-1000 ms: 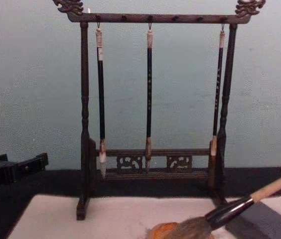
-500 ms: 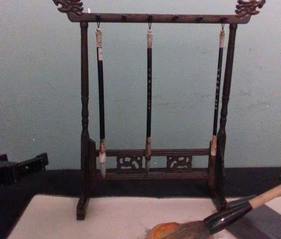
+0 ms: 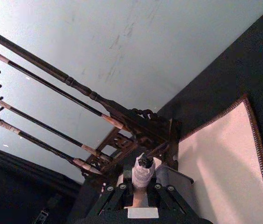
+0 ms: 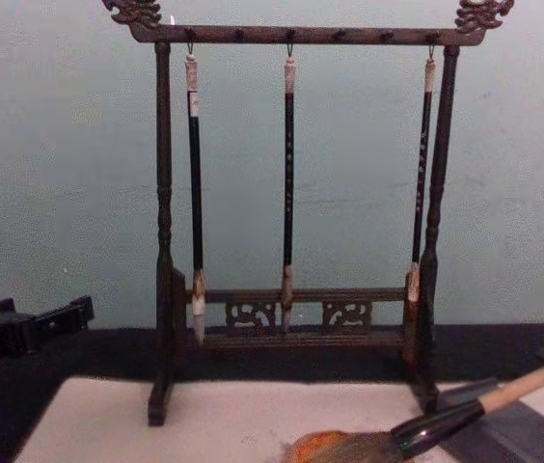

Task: Pick up the brush from the inkstone, write on the paper, then place the brush back to its original position.

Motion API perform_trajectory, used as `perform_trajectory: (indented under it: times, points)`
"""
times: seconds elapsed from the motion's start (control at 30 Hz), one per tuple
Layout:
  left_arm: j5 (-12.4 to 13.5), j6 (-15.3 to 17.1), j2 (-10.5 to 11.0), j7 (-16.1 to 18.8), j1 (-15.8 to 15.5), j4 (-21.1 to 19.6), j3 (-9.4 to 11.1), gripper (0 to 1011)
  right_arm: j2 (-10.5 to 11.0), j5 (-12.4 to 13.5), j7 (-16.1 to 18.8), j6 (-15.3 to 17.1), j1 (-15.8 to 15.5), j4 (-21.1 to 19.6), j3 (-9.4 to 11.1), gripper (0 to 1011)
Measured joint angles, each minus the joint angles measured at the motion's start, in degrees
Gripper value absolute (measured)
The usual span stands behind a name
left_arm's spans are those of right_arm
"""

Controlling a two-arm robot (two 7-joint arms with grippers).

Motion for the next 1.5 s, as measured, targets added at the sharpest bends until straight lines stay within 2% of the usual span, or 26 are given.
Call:
perform_trajectory:
  times: [0.37, 0.47, 0.6, 0.7, 0.77, 0.83, 0.87, 1.03, 1.07, 1.1, 1.17, 1.3, 1.4, 1.5]
  points:
    - [0.0, 0.0, 0.0, 0.0, 0.0, 0.0, 0.0, 1002, 0.0, -0.1, 0.0, 0.0, -0.1, 0.0, 0.1, 163]
    - [0.0, 0.0, 0.0, 0.0, 0.0, 0.0, 0.0, 1002, -0.1, -0.1, 0.0, 0.0, -0.1, 0.0, 0.1, 205]
    - [0.0, 0.0, 0.0, 0.0, 0.0, 0.0, 0.0, 1000, 0.0, -0.1, 0.0, 0.0, -0.1, 0.0, 0.1, 402]
    - [0.0, 0.0, 0.0, 0.0, 0.0, 0.0, 0.0, 1002, 0.1, -0.1, -0.1, -0.2, -0.2, -0.3, 0.1, 463]
    - [0.0, 0.0, 0.0, 0.0, 0.0, 0.0, 0.0, 1002, 0.3, -0.1, -0.4, -0.5, -0.4, -0.6, 0.1, 554]
    - [0.0, 0.0, 0.0, 0.0, 0.0, 0.0, 0.0, 1002, 0.4, -0.1, -0.8, -0.7, -0.5, -1.0, 0.0, 583]
    - [0.0, 0.0, 0.0, 0.0, 0.0, 0.0, 0.0, 1000, 0.5, -0.1, -1.1, -0.9, -0.6, -1.2, 0.0, 656]
    - [0.0, 0.0, 0.0, 0.0, 0.0, 0.0, 0.0, 1002, 1.0, -0.3, -3.1, -1.6, -1.2, -2.4, -0.1, 786]
    - [0.0, 0.0, 0.0, 0.0, 0.0, 0.0, 0.0, 1002, 1.1, -0.5, -3.4, -1.7, -1.3, -2.6, -0.1, 851]
    - [0.0, 0.0, 0.0, 0.0, 0.0, 0.0, 0.0, 1002, 1.2, -0.5, -3.6, -1.8, -1.4, -2.7, -0.1, 851]
    - [0.0, 0.0, 0.0, 0.0, 0.0, 0.0, 0.0, 1002, 1.3, -0.8, -4.6, -2.2, -1.6, -3.2, -0.1, 938]
    - [0.0, 0.0, 0.0, 0.0, 0.0, 0.0, 0.0, 1002, 1.7, -1.4, -7.1, -2.9, -2.2, -4.5, 0.0, 1008]
    - [0.0, 0.0, 0.0, 0.0, 0.0, 0.0, 0.0, 1002, 2.0, -2.1, -8.8, -3.4, -2.7, -5.5, 0.1, 1008]
    - [0.0, 0.0, 0.0, 0.0, 0.0, 0.0, 0.0, 1002, 2.7, -3.9, -11.6, -4.7, -3.7, -7.4, 0.2, 1008]
